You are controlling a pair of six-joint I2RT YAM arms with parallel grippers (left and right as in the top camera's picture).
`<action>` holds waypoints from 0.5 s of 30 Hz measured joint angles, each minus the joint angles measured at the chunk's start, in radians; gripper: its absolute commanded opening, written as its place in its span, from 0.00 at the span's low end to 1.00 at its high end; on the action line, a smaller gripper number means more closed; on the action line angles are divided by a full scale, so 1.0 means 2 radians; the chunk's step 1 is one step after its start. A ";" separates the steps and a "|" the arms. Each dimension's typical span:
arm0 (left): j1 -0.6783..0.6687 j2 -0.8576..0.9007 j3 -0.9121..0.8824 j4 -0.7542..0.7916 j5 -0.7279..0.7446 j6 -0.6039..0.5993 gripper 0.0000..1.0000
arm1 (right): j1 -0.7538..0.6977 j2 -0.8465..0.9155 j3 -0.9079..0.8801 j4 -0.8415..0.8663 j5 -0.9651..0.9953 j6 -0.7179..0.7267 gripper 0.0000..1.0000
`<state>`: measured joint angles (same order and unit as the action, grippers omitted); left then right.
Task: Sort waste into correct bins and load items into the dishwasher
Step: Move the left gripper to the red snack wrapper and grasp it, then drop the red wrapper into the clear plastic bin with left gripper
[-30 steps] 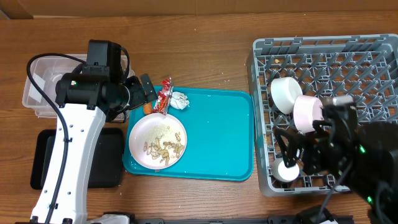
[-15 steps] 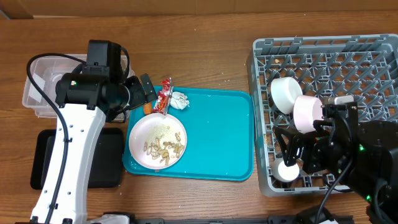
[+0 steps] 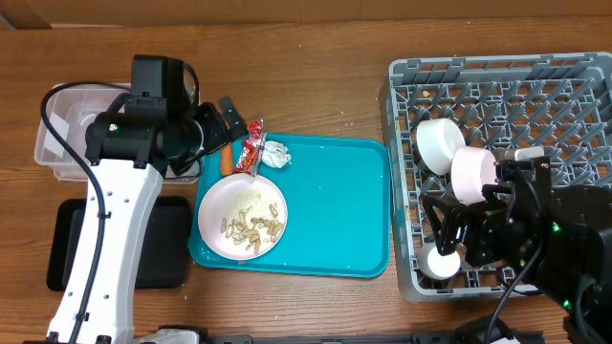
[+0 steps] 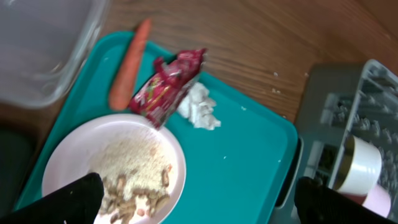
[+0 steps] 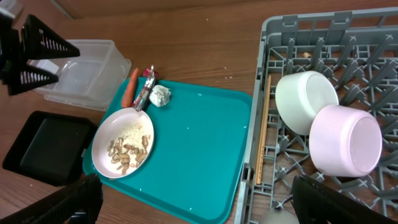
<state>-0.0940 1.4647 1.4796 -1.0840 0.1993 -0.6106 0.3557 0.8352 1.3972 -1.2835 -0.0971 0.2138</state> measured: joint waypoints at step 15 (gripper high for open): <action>-0.124 0.179 0.000 0.065 -0.171 0.073 0.82 | 0.000 0.000 0.000 0.000 0.000 0.000 1.00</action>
<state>-0.3420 1.8217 1.4799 -0.9531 -0.1436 -0.4637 0.3557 0.8352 1.3972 -1.2842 -0.0971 0.2142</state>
